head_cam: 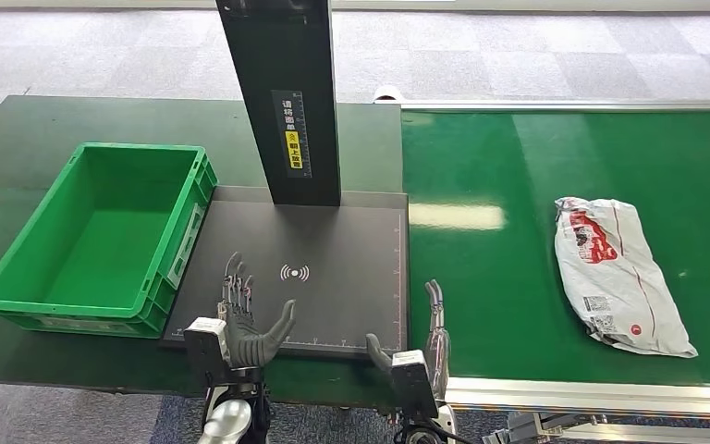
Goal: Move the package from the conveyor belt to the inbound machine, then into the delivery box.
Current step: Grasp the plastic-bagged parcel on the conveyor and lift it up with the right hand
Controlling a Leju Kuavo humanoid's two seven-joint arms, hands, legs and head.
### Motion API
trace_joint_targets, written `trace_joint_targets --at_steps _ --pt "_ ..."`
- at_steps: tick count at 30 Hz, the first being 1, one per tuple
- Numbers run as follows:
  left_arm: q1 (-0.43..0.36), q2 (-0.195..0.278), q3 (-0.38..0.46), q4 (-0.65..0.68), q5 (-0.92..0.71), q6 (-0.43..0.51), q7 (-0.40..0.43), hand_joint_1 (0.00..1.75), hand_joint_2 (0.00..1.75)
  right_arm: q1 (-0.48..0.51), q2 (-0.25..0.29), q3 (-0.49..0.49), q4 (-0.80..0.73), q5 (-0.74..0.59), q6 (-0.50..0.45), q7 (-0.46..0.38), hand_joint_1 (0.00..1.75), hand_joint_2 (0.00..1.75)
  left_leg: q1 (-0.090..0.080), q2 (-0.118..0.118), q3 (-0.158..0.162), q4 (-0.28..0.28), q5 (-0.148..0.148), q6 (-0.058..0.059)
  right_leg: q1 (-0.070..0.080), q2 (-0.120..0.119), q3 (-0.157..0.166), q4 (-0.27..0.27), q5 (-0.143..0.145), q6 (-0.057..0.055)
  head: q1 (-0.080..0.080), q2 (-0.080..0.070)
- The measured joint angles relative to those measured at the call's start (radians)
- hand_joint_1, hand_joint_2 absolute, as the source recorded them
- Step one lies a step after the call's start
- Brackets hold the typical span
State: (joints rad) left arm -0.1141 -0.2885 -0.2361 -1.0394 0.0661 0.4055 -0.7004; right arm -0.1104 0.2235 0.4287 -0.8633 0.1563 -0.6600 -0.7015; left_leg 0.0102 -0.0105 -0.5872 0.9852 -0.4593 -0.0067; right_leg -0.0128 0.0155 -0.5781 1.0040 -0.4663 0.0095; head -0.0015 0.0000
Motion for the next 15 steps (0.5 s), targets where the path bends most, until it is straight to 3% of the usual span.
trace_joint_targets --at_steps 10,15 --pt "-0.004 0.000 -0.008 0.013 0.010 0.025 0.000 0.00 1.75 0.021 -0.002 -0.009 -0.027 0.036 0.000 0.000 0.00 1.75 0.000 0.000 0.000 0.000 0.000 0.000 0.000 0.000 0.000 0.000 0.000 0.000 0.000 0.000" --pt "-0.005 0.000 -0.017 0.014 0.013 -0.004 0.000 0.00 1.75 0.012 -0.017 -0.065 -0.060 0.068 0.006 0.000 0.00 1.75 0.000 0.000 0.000 0.000 0.000 0.000 0.000 0.000 0.000 0.000 0.000 0.000 0.000 0.000"
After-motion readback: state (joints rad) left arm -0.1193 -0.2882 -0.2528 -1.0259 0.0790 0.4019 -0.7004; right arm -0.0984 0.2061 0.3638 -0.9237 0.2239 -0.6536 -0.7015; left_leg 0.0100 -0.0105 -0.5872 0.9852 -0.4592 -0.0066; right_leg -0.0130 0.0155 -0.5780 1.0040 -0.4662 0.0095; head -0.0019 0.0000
